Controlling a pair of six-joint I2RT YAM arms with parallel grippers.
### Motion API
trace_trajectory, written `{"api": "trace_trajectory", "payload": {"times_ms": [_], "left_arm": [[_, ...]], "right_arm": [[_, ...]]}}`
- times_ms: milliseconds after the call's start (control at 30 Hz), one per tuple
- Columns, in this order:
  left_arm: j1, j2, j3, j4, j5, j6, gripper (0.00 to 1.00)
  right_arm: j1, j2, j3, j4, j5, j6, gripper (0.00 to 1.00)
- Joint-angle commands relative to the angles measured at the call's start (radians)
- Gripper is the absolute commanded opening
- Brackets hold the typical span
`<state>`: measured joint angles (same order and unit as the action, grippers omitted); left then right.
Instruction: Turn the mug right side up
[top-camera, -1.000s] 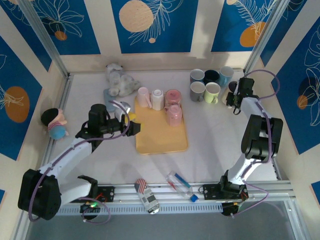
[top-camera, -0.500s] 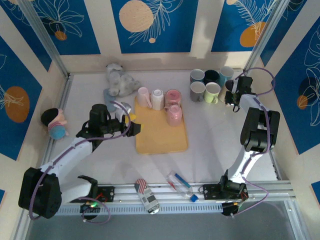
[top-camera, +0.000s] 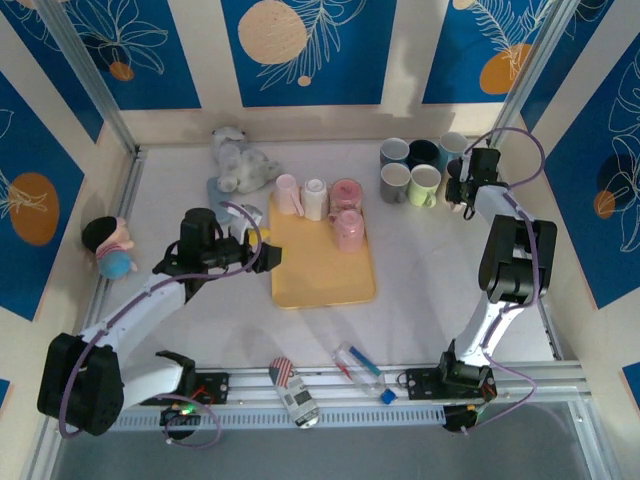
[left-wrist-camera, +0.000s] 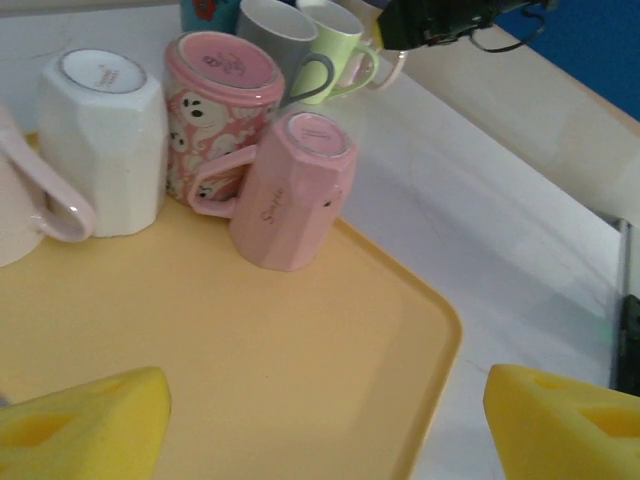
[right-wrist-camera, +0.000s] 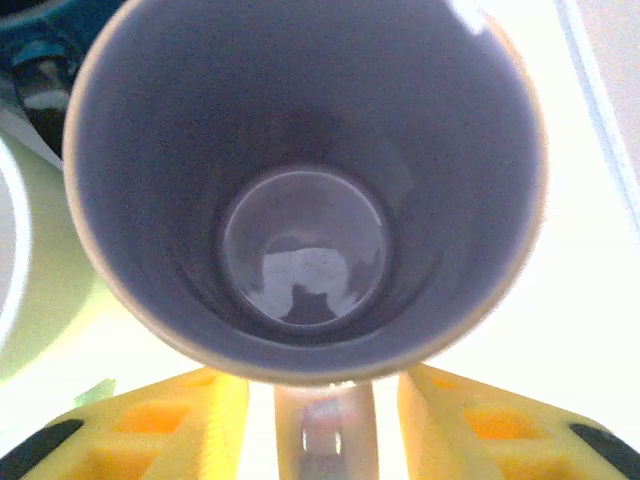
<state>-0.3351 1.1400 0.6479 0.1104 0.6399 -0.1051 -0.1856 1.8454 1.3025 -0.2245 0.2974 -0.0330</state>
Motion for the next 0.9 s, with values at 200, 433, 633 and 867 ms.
{"api": "trace_trajectory", "payload": {"times_ms": [200, 433, 633, 867], "left_arm": [[-0.008, 0.003, 0.079, -0.071, -0.190, -0.179, 0.78], [-0.018, 0.069, 0.189, -0.254, -0.232, -0.241, 0.78], [-0.019, 0.127, 0.231, -0.304, -0.219, -0.300, 0.78], [-0.019, 0.129, 0.199, -0.264, -0.190, -0.360, 0.80]], "right_arm": [[0.029, -0.361, -0.061, -0.205, 0.033, 0.168, 0.47], [0.083, -0.556, -0.177, -0.375, -0.381, 0.374, 0.44], [0.335, -0.574, -0.250, -0.365, -0.511, 0.577, 0.45], [0.502, -0.418, -0.198, -0.380, -0.535, 0.763, 0.49]]}}
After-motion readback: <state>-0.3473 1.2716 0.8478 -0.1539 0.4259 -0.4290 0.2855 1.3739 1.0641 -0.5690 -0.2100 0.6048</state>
